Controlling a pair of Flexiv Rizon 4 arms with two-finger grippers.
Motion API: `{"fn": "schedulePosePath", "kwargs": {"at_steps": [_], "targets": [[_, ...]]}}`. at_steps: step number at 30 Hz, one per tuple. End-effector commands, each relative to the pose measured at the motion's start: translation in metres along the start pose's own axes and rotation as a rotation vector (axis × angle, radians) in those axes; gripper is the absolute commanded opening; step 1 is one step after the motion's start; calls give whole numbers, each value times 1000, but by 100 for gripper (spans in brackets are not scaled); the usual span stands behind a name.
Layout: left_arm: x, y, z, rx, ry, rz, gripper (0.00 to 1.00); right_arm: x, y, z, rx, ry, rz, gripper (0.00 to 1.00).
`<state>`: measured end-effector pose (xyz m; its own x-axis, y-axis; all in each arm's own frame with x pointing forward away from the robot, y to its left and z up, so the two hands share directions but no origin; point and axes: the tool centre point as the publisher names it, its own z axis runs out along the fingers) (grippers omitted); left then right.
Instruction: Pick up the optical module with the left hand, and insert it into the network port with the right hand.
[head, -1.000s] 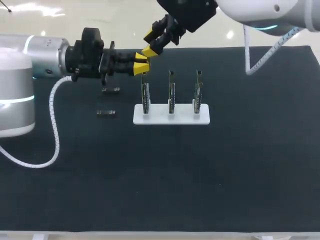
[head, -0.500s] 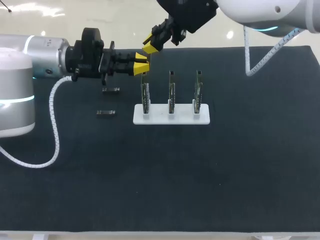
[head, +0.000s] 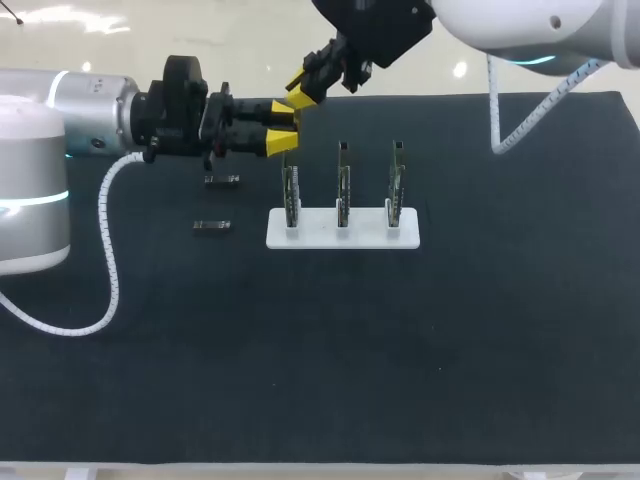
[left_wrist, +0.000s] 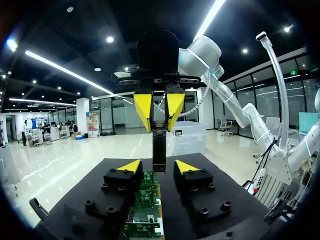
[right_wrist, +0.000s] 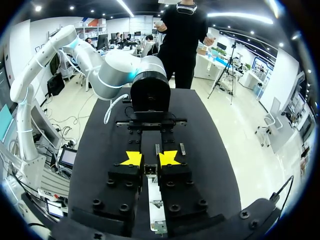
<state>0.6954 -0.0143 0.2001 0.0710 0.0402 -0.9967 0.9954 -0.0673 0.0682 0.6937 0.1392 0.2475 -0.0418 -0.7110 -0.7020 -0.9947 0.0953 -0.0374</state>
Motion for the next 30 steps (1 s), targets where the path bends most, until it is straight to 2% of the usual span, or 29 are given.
{"fn": "schedulePosePath", "kwargs": {"at_steps": [1,7,12,17,19,25,30], "targets": [[0,-1,0,-5,-1,3,100,0,2,0,5,1,1,0],[0,-1,0,-5,-1,3,100,1,2,0,6,0,-4,0],[-4,-8,-7,-17,43,16,100,2,1,0,3,0,-4,0],[-3,-13,-17,-62,146,-4,100,2,0,0,0,-1,-6,0],[-2,-15,-25,-81,204,19,100,2,0,0,-3,-1,-6,0],[5,-27,-48,-62,335,4,100,2,-2,0,-11,-1,-8,0],[9,-34,-66,-42,393,-13,100,1,-3,0,-15,0,-11,0]]}}
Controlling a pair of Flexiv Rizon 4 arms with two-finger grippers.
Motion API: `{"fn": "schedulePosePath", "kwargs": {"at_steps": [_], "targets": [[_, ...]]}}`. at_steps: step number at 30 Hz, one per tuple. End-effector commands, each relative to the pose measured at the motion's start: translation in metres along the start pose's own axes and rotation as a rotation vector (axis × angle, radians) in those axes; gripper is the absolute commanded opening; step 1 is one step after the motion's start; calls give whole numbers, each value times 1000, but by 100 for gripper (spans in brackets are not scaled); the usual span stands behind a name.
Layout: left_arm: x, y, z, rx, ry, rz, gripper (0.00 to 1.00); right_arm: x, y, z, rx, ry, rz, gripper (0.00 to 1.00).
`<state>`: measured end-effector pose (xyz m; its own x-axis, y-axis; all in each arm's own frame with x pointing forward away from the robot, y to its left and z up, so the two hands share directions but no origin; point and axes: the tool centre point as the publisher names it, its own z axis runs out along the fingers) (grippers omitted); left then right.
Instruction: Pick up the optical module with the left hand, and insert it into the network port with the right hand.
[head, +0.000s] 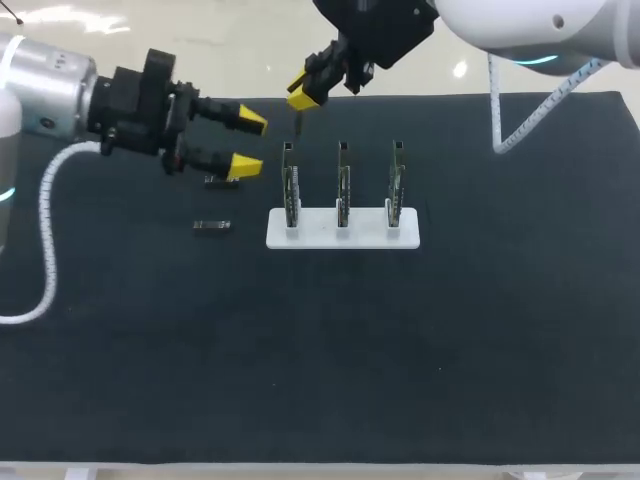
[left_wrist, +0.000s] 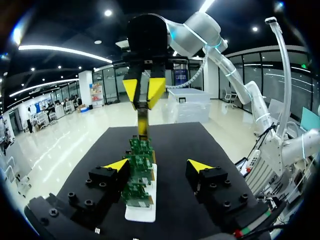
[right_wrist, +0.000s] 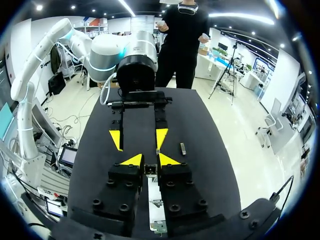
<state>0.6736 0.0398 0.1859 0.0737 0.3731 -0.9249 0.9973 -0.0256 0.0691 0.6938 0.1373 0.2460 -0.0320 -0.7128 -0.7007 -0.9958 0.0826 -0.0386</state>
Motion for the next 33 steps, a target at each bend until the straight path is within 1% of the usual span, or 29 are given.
{"fn": "schedulePosePath", "kwargs": {"at_steps": [1,6,14,18,21,22,33], "targets": [[1,-7,-19,-2,57,-3,100,-1,-3,1,-8,-1,-1,0],[8,-5,-43,-16,104,11,100,-2,-2,1,-12,0,-1,0],[25,-5,-78,29,196,22,100,-3,-3,2,-15,-2,-1,0],[32,-4,-84,22,205,35,100,-4,-5,2,-24,-2,1,0],[31,-2,-86,-1,198,47,100,-5,-6,2,-26,-1,1,0],[30,-1,-87,-2,184,58,100,-5,-6,2,-26,-1,0,0],[30,-1,-87,-2,184,58,100,-9,-9,4,-33,-3,-2,0]]}}
